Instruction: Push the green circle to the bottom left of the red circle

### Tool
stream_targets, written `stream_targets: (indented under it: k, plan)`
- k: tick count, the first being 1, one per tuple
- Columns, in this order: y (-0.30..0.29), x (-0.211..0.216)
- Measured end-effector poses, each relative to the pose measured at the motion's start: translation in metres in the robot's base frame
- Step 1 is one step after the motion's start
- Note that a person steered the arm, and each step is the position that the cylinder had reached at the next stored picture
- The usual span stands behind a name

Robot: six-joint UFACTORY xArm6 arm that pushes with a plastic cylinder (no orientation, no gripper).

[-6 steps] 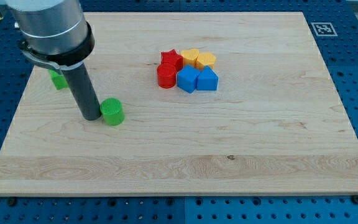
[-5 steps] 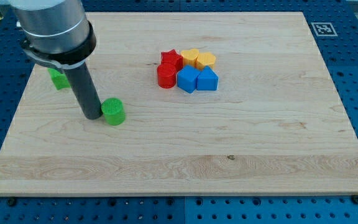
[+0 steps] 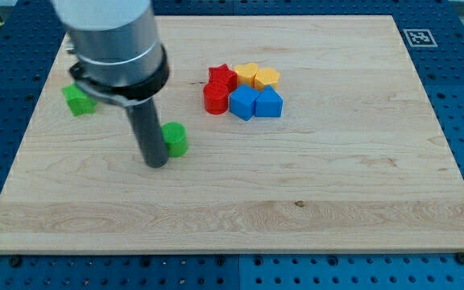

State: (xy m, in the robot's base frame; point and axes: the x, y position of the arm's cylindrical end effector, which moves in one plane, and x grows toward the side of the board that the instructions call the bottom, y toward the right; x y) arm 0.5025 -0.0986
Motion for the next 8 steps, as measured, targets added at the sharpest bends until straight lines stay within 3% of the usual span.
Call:
stream_targets:
  k: [2,4,8]
  plan:
    - [0.033,-0.008]
    - [0.004,-0.015]
    - [0.002,-0.054]
